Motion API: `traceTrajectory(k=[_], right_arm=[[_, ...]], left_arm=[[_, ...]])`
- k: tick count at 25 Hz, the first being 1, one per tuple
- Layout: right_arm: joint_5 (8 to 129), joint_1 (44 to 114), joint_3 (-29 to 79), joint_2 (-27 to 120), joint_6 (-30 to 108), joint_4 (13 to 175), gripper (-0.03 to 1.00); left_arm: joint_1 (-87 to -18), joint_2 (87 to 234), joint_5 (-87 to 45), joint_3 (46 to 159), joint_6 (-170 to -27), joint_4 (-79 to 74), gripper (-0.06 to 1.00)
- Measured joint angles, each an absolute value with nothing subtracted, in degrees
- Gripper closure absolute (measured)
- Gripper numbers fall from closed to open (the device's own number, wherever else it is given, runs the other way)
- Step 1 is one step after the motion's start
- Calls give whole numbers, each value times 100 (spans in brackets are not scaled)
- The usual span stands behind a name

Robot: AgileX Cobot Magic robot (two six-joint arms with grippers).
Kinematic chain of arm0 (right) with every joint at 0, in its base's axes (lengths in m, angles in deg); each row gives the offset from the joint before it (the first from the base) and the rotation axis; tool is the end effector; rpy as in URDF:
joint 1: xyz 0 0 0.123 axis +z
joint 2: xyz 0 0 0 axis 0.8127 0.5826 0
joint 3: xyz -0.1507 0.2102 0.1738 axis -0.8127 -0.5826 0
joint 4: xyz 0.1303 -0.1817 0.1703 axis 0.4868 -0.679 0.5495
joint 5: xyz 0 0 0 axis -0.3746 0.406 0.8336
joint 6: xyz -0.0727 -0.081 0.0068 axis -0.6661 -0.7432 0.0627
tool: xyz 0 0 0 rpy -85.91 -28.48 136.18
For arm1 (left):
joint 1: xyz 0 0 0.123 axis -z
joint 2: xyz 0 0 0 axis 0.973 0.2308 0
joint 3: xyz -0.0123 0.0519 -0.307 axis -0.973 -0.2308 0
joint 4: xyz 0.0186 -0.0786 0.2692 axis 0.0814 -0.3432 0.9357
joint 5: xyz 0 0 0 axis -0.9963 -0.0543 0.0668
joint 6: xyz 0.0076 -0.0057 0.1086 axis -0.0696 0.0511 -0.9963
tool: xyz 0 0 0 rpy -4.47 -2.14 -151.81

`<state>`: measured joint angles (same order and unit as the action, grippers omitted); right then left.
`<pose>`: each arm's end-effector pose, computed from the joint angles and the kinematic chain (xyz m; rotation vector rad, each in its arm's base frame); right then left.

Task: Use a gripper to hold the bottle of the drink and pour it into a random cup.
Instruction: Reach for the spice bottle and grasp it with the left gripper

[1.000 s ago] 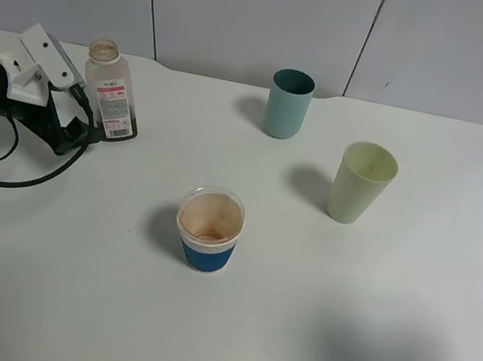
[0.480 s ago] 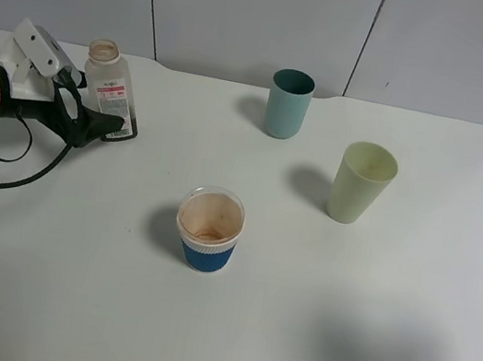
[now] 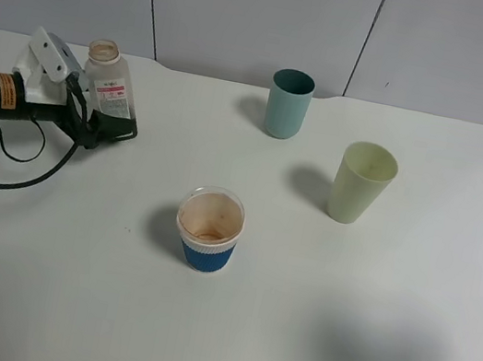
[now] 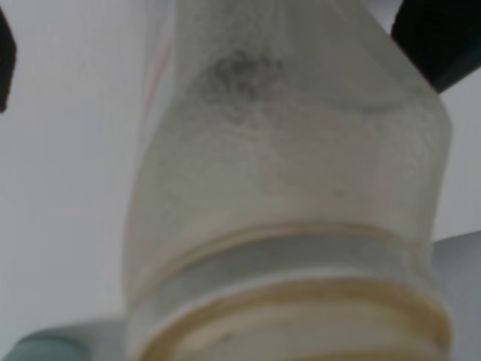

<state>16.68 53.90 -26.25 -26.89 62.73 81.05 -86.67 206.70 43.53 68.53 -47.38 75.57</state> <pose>0.0093 -0.0085 0.2846 0.0274 2.0391 -0.1016 0.3716 -0.0216 0.0837 0.8005 1.7580 -0.5149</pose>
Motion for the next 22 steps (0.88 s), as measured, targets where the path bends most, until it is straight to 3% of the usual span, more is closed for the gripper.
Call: traceTrajectory(k=[9,11,15,22], right_arm=[[1668,5390,-2625,-2689,6273,8103,-2],[1668,5390,-2625,-2689,6273,8103,-2],[1668,5390,-2625,-2689,6273,8103,-2],[1668,5390,-2625,-2689,6273,8103,-2]], left_arm=[[-8667,20676,4354,6853,-4731,7581,6],[-8667,20676,4301,6853,-4731,7576,19],[-8667,20676,4267,6853,-4731,7543,63],[-8667,20676,4267,6853,-4731,7543,65]])
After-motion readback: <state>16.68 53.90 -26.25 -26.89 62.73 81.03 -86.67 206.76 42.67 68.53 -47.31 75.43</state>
